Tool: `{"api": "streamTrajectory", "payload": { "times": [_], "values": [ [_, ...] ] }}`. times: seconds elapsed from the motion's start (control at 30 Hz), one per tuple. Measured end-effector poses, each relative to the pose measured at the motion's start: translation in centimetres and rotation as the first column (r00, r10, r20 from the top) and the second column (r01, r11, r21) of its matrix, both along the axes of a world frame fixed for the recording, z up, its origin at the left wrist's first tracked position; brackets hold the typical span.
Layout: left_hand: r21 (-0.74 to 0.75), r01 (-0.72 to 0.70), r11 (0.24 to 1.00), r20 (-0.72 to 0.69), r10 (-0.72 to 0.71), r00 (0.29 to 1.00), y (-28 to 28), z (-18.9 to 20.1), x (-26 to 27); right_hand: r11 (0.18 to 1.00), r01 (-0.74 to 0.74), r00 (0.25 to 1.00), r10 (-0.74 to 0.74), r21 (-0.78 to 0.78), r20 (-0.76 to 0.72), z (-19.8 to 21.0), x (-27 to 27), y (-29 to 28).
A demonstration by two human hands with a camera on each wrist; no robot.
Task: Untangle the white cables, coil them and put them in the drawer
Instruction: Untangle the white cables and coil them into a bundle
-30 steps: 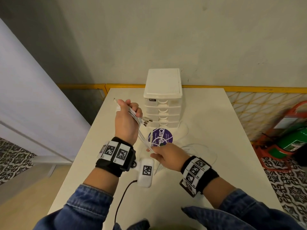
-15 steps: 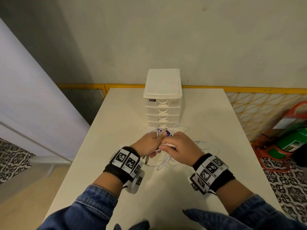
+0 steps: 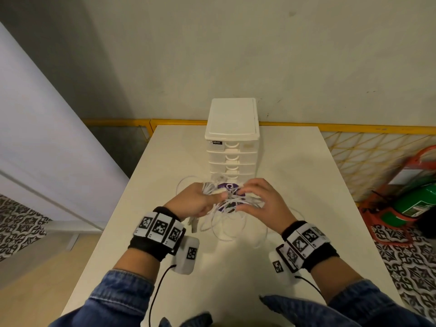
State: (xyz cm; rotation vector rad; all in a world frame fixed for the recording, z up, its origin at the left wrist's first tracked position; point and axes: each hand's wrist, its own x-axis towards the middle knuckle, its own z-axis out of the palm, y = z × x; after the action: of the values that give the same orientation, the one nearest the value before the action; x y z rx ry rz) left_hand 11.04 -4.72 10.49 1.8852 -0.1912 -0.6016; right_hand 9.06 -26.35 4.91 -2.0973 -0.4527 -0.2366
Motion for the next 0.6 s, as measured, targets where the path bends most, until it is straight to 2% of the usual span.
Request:
{"api": "streamTrajectory", "payload": {
  "times": [0.07,0.17,0.3,0.47,0.6],
  "values": [
    [-0.049,-0.067,0.997,-0.028,0.065,0.997,0.3,0.0,0.1,0.998,0.063,0.998,-0.063,0.008,-0.005,-0.5,-0.3,-0.2],
    [-0.078,-0.086,0.993,-0.032,0.084,0.996,0.2,0.0,-0.2,0.993,0.116,0.992,-0.115,-0.005,0.053,-0.6,-0.4,0.0],
    [-0.092,-0.183,0.979,-0.036,0.18,0.983,0.5,0.1,-0.1,0.979,0.202,0.979,-0.202,-0.013,0.025,-0.2,0.2,-1.1],
    [-0.078,-0.294,0.953,0.009,0.295,0.955,0.8,0.0,0.3,0.981,0.186,0.982,-0.185,0.045,-0.018,0.0,0.1,-1.1],
    [-0.015,-0.259,0.966,0.017,0.259,0.966,0.9,-0.4,0.2,0.981,0.176,0.981,-0.168,0.084,-0.092,0.1,0.1,-0.3]
  ]
}}
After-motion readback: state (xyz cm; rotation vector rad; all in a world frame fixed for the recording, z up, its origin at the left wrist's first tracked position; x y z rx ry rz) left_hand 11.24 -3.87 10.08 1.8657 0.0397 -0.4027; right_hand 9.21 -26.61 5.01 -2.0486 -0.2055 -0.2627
